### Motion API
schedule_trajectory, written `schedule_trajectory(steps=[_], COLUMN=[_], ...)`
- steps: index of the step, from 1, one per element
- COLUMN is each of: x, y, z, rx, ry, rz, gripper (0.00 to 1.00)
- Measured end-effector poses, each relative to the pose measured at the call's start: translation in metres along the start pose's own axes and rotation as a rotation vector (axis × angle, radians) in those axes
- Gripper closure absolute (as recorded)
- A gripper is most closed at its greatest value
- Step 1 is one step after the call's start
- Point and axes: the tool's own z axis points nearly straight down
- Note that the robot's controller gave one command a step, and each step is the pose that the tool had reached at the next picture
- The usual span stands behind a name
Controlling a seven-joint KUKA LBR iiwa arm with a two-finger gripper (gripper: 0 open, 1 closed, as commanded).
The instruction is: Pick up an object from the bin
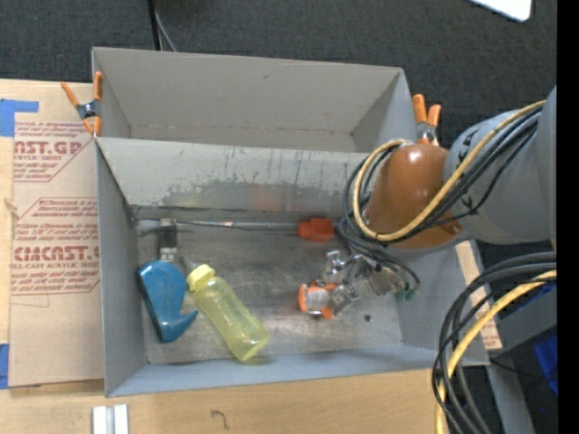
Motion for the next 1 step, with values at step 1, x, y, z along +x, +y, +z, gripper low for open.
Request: schedule_trajectory(steps=[1], x=[0.0041], y=[0.0203], z=[-0.1329], rx=[-0.001], ry=[0.0], rz=[-0.031], gripper=[1.0])
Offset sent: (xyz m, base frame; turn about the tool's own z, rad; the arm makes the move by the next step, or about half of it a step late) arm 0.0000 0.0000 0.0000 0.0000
